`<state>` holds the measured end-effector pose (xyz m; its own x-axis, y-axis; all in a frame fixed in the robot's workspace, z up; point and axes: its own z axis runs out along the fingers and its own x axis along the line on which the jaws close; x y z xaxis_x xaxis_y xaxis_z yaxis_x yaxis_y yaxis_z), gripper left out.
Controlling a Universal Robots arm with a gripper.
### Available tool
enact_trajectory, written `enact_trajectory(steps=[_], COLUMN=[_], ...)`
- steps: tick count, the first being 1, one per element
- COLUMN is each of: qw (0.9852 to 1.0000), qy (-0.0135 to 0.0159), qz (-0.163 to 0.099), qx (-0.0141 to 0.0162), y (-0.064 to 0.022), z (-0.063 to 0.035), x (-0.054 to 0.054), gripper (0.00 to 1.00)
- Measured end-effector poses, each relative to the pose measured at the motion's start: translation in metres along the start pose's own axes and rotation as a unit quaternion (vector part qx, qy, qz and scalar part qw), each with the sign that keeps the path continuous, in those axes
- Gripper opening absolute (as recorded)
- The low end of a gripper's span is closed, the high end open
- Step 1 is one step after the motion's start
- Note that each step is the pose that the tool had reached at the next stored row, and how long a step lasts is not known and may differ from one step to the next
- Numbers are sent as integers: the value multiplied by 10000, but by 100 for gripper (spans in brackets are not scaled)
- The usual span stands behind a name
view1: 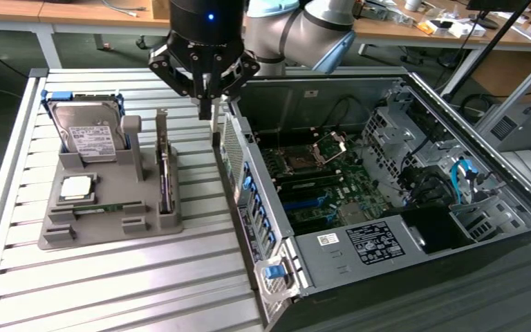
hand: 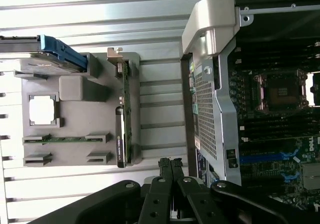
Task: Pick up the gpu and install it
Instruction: 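Reach for the gpu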
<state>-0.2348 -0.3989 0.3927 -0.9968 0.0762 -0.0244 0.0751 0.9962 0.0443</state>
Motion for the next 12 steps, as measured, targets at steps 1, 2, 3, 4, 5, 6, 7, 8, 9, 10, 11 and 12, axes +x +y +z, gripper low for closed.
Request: enact_trajectory(steps=[1, 2, 3, 4, 5, 6, 7, 8, 9, 10, 11, 12], qw=[10000, 10000, 10000, 10000, 10000, 10000, 10000, 10000, 10000, 10000, 10000, 10000], qy=[0, 0, 0, 0, 0, 0, 0, 0, 0, 0, 0, 0], qz=[0, 0, 0, 0, 0, 0, 0, 0, 0, 0, 0, 0], qx=[0, 0, 0, 0, 0, 0, 0, 0, 0, 0, 0, 0], y=[0, -1, -1, -1, -1, -2, -2, -2, -3, -3, -3, -3], z=[0, 0, 0, 0, 0, 0, 0, 0, 0, 0, 0, 0], x=[3, 7, 10, 13, 16, 20, 26, 28, 32, 34, 37, 40], gripper=[13, 13, 13, 13, 13, 13, 13, 13, 13, 13, 13, 13])
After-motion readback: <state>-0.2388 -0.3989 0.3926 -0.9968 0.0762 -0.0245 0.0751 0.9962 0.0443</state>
